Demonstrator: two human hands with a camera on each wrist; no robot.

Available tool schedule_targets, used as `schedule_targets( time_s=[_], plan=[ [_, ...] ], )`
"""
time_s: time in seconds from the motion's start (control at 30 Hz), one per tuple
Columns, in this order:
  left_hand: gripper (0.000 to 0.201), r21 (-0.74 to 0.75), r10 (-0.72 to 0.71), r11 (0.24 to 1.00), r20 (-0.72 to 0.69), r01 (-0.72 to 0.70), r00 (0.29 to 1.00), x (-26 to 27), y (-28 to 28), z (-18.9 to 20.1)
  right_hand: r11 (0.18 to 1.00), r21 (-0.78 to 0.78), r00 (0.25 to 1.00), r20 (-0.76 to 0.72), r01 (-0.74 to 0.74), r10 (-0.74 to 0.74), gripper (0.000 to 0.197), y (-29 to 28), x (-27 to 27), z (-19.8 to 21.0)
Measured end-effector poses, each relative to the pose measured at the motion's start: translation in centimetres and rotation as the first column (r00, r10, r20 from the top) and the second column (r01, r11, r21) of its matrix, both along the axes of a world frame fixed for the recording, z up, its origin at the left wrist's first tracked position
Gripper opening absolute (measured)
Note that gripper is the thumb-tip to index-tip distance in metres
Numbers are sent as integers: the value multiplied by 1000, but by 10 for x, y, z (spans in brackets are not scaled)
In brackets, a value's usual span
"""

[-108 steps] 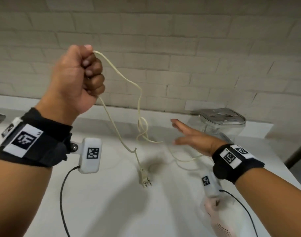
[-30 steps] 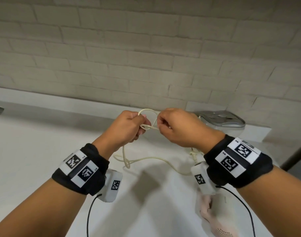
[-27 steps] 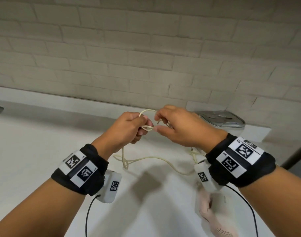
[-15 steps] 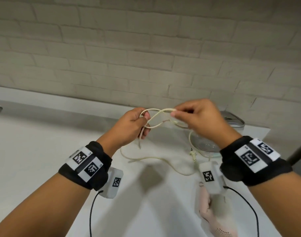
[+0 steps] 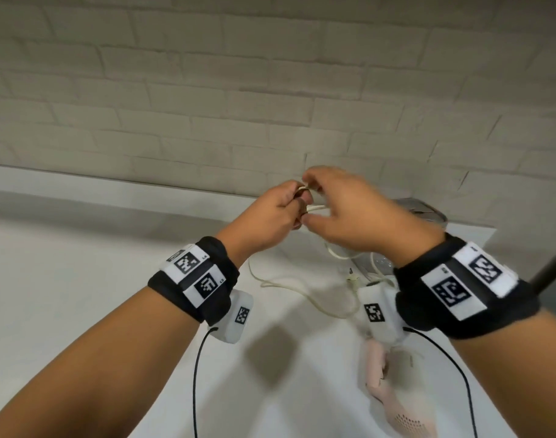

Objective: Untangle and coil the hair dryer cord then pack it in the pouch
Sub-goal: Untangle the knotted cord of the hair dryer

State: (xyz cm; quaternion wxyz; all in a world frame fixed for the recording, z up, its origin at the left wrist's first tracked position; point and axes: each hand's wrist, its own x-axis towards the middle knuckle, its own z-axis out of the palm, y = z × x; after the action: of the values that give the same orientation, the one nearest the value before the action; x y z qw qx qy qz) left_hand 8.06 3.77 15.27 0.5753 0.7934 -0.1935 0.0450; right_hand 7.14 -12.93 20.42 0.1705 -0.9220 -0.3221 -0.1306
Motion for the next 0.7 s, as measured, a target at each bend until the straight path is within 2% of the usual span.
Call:
schedule_targets(
  time_s=[0.07, 0.17, 0.27, 0.33, 0.4, 0.43, 0.47, 0.5, 0.53, 0.57, 0.63, 0.7],
  plan=[
    [17, 40, 6, 999, 15, -7, 1000, 0, -1, 0, 994, -100, 998, -35, 44, -48, 39, 9, 7, -4],
    [16, 68, 61, 996, 37, -63, 997, -1, 8, -6, 972, -216, 995, -2, 95, -97, 30, 10, 12, -2],
    [18, 65, 84, 994, 63, -88, 995, -3, 17, -9, 990, -139, 997, 71, 31, -21, 30, 1, 15, -1],
    [20, 18, 123, 992, 51, -124, 991, -2, 26, -11, 1000, -14, 987, 163, -5, 7, 33, -6, 13, -3],
    [17, -6, 154, 988, 16, -154, 988, 1, 37, -19, 962, 274, 978, 201, 2, -59, 30, -15, 12, -2],
    [16, 14, 171, 985, -5, -171, 985, 2, 43, -26, 878, 478, 976, 178, 28, -128, 27, -23, 15, 3],
    [15, 29, 184, 983, -38, -183, 982, 2, 48, -34, 739, 671, 974, 125, 59, -191, 23, -33, 19, 11],
    [17, 24, 200, 980, -80, -198, 977, 1, 52, -43, 580, 810, 972, 61, 85, -227, 22, -44, 23, 21],
    [19, -13, 213, 976, -125, -216, 969, -2, 56, -50, 478, 871, 972, 0, 115, -235, 22, -56, 28, 30],
    [20, -79, 213, 970, -166, -229, 963, -5, 57, -54, 459, 877, 974, -45, 145, -222, 22, -65, 30, 36],
    [19, -231, 164, 950, -213, -212, 963, -7, 55, -52, 536, 825, 982, -113, 177, -151, 18, -70, 33, 37],
    [17, -261, 133, 946, -230, -193, 964, -4, 47, -44, 588, 787, 981, -183, 189, -70, 16, -65, 33, 26]
  ],
)
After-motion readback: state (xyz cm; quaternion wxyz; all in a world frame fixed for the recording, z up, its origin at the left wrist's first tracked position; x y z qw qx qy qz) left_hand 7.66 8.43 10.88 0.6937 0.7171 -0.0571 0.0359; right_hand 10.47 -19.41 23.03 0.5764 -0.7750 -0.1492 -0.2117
